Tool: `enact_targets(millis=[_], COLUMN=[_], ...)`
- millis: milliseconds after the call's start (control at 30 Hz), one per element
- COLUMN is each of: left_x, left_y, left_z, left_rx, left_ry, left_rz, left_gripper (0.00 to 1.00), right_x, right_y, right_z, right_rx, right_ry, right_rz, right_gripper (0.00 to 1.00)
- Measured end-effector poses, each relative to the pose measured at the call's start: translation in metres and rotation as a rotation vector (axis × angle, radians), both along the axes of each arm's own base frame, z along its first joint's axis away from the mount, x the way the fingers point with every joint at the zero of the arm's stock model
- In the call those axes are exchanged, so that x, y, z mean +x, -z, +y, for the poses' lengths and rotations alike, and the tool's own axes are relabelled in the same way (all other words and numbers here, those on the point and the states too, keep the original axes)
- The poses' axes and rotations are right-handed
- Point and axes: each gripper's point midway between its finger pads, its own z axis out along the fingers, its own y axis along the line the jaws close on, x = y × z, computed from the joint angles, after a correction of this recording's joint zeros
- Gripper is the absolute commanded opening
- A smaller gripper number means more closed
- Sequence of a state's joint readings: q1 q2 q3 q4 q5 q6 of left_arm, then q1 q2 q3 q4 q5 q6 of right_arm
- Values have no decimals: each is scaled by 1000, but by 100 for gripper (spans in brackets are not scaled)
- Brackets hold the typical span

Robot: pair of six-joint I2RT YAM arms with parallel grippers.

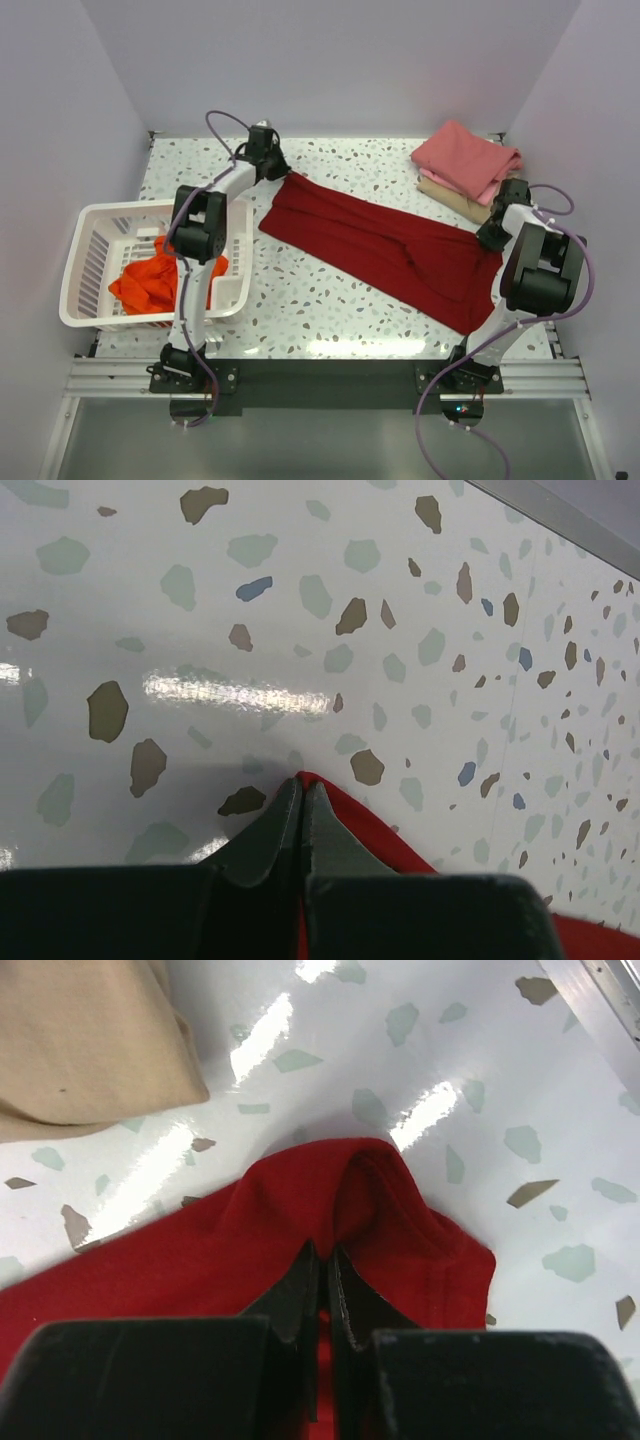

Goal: Fold and stack the t-shirts
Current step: Fold the tshirt

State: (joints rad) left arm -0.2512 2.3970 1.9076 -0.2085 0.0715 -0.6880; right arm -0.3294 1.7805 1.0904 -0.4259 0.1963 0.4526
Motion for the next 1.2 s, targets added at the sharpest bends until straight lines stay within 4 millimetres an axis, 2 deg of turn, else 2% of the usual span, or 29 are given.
enact_targets(millis=[233,467,500,533,567,600,667,700,767,833,967,1067,1200], left_x=[6,13,15,16,17,19,21,23,26,27,26,23,11], left_y=[2,-2,-2,-1,-2,-2,-4,-6,-8,-10,-14,-17,-19], left_z=[12,5,3,1,0,0,2,4,6,5,-4,-20,-53], left_rx=[-20,-64,-75,-85,-88,-90,-93,-97,-103,-108,-120,-115,-96], left_ry=[-17,8,10,16,18,20,19,16,15,20,50,92,168], left_rz=[-3,-31,-33,-35,-40,-48,-54,-64,-79,-89,-104,-121,-134], left_gripper=[0,1,15,24,34,51,61,67,71,73,76,77,78], right_x=[-8,-17,-18,-18,-19,-19,-20,-20,-21,-21,-15,-12,-16], right_y=[-3,-2,-2,-2,-3,-3,-4,-5,-7,-13,-38,-58,-79], right_z=[-4,-5,-5,-5,-5,-5,-6,-5,-3,-2,6,12,20], right_rx=[-23,-31,-32,-32,-32,-33,-35,-34,-27,-28,-43,-58,-71], right_ry=[9,11,11,8,5,2,-9,-13,-30,-42,-74,-98,-122], right_rz=[58,105,108,111,114,117,123,123,124,115,48,-5,-48], right_gripper=[0,0,1,7,20,26,40,44,52,55,63,66,67])
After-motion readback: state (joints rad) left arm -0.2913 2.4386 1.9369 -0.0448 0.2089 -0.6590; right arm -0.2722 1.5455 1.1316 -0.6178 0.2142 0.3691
